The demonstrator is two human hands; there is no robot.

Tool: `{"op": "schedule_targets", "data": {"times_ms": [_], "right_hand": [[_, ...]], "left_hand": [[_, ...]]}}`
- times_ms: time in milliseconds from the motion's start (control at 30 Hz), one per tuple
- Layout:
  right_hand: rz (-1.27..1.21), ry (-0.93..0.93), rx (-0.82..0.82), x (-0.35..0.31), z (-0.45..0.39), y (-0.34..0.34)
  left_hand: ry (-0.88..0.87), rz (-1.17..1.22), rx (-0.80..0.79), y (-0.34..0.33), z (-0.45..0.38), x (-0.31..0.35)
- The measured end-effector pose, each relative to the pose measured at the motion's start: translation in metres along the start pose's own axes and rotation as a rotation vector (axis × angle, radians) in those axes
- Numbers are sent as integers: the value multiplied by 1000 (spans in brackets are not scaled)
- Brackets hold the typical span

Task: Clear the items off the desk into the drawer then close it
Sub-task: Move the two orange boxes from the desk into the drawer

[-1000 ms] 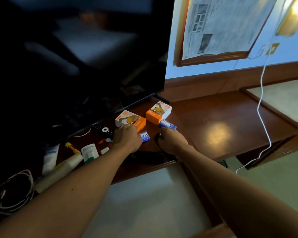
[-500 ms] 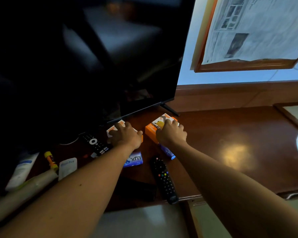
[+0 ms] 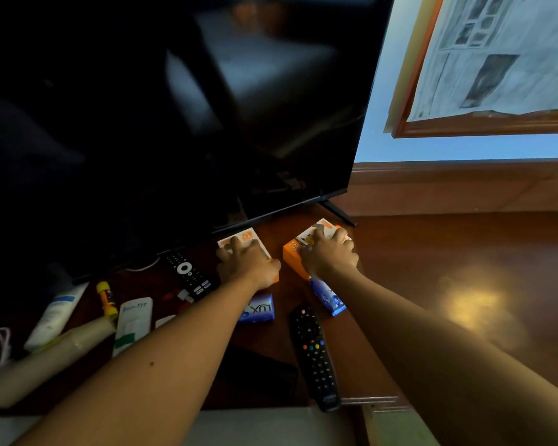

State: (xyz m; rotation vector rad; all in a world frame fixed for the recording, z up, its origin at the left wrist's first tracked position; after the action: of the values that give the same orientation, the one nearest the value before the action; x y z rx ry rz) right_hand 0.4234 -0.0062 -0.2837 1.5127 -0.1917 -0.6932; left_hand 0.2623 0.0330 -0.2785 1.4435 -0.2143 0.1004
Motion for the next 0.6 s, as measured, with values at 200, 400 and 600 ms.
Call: {"op": "schedule_targets", "data": {"times_ms": [200, 400, 600], "right_hand": [[-27, 127, -151, -10, -8, 8], [-100, 151, -116, -19, -19, 1], [-96, 81, 31, -30, -17, -14]], "left_hand": [[-54, 128, -10, -3, -8, -6], [-36, 271, 1, 6, -27, -21], [-16, 198, 39, 5, -30, -17]]}}
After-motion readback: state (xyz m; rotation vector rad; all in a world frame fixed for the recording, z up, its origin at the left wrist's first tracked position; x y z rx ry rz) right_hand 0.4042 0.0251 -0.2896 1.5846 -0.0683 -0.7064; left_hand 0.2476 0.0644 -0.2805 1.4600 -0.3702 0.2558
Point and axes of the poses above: each hand's wrist, its own z-axis away from the middle knuckle, its own y-axis out of the back of the hand, x = y × z, the point moved 1 cm from there along -z, towards the middle knuckle, and after that the axes turned 9 degrees about x, right-handed, at the moved point
